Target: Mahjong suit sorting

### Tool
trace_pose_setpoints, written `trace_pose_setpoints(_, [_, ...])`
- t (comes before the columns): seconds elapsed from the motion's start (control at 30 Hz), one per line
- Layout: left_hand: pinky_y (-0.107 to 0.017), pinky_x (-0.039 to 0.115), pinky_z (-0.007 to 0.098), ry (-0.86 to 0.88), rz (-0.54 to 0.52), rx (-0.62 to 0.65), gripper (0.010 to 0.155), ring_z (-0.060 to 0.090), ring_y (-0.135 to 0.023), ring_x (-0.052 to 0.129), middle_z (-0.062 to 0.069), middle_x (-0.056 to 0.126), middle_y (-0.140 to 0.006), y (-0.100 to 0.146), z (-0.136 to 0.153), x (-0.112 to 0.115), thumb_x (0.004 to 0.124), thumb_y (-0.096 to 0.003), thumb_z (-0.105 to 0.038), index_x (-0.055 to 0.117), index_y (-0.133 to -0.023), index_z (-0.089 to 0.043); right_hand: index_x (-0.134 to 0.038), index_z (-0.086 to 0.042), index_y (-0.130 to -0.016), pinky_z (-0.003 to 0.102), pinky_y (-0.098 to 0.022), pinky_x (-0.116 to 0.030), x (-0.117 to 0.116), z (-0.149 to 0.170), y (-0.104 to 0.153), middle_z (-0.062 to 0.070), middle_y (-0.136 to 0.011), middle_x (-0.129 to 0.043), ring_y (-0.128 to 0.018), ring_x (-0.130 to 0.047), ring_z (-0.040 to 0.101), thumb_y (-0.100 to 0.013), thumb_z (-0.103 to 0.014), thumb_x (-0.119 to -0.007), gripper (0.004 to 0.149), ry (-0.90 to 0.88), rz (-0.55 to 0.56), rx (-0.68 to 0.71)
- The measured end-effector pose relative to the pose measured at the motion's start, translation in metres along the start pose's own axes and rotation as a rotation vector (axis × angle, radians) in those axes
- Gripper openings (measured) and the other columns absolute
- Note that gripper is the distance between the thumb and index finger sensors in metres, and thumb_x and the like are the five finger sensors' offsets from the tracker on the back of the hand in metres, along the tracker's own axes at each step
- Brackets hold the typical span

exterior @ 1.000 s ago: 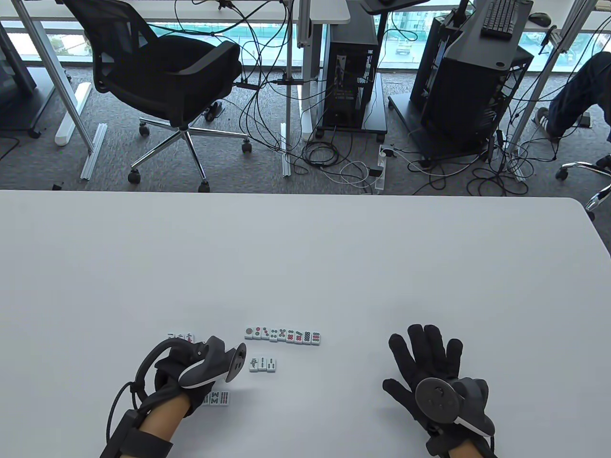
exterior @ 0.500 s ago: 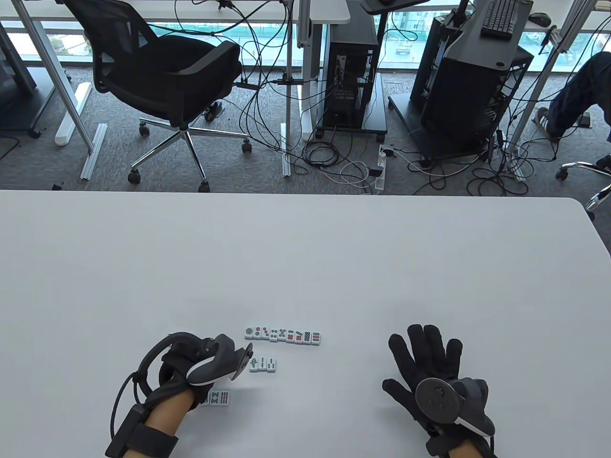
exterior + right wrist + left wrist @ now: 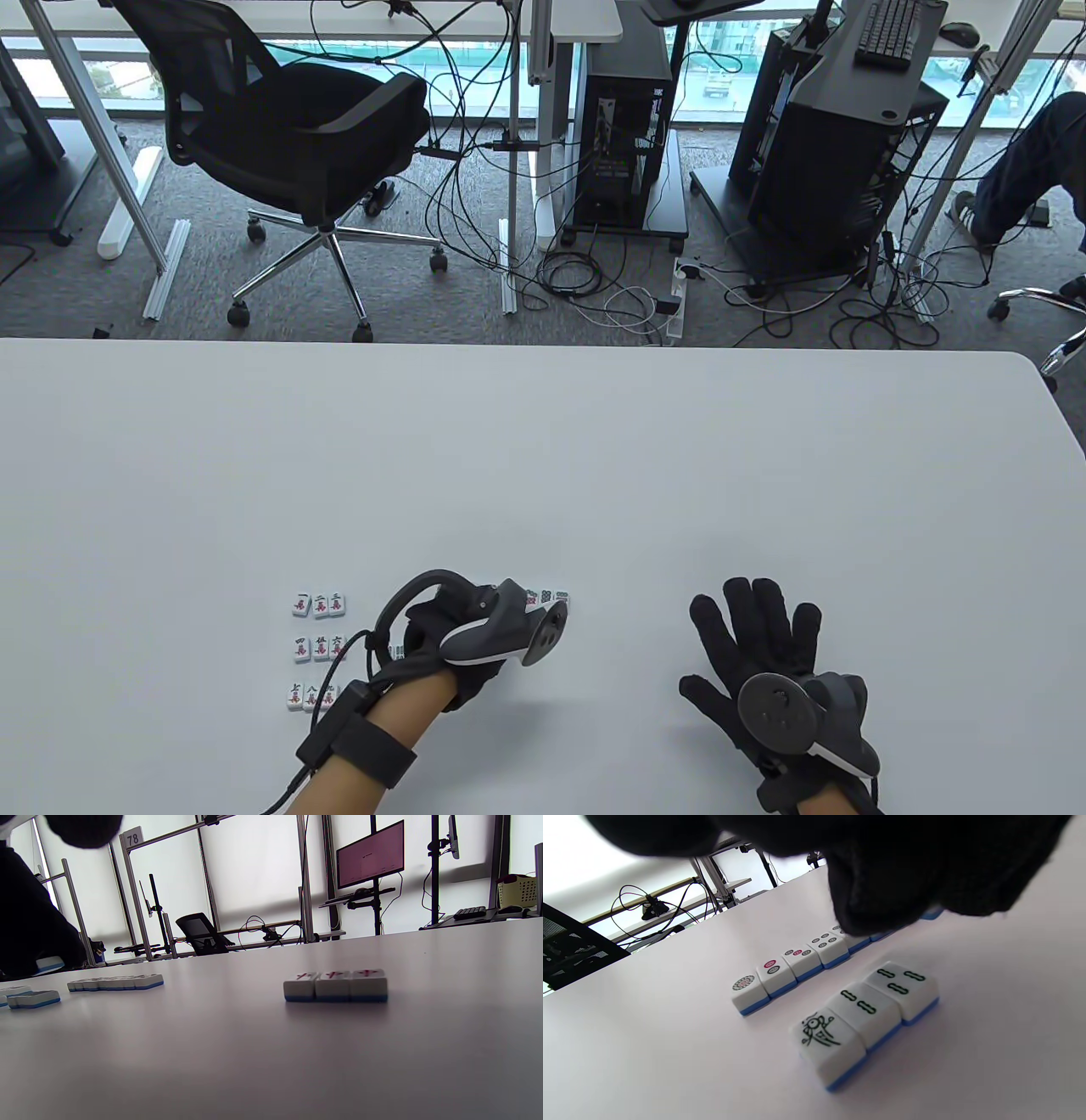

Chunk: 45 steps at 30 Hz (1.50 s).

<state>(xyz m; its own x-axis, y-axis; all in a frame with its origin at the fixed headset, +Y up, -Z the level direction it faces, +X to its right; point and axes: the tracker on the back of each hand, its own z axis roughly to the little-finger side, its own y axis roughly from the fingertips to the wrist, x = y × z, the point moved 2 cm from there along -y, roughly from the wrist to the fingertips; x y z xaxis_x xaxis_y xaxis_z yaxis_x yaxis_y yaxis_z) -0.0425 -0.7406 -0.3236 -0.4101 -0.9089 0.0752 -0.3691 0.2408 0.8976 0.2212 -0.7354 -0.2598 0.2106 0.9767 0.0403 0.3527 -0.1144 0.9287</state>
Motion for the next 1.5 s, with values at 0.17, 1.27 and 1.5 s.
trace_pose_setpoints(0.17, [-0.021,0.087,0.033,-0.045,0.060,0.008,0.061,0.003,-0.007,0.091,-0.018,0.100,-0.035,-0.009,-0.009,0.012,0.089,-0.0272,-0.054,0.087,-0.078,-0.020,-0.014,-0.035,-0.110,0.070,-0.070,-0.008,0.000,0.000,0.000,0.010,-0.118,-0.005,-0.104,0.002,0.039,-0.051,-0.063,-0.057,0.078,-0.004,0.001,0.001])
trace_pose_setpoints(1.27, [-0.022,0.087,0.034,-0.072,0.177,-0.194,0.063,0.004,-0.009,0.092,-0.018,0.100,-0.038,0.047,0.077,0.071,0.089,-0.0269,-0.053,0.085,-0.079,-0.019,-0.014,-0.035,-0.110,0.070,-0.070,-0.008,-0.004,0.003,0.000,0.010,-0.118,-0.005,-0.104,0.001,0.039,-0.051,-0.063,-0.057,0.078,0.014,-0.021,-0.019])
trace_pose_setpoints(1.5, [-0.022,0.087,0.034,-0.119,0.137,-0.251,0.061,0.004,-0.008,0.092,-0.017,0.100,-0.038,0.042,0.085,0.051,0.088,-0.0280,-0.053,0.086,-0.078,-0.018,-0.015,-0.035,-0.110,0.070,-0.071,-0.008,-0.004,0.004,-0.001,0.009,-0.118,-0.005,-0.104,0.001,0.039,-0.051,-0.063,-0.057,0.078,0.003,-0.019,-0.020])
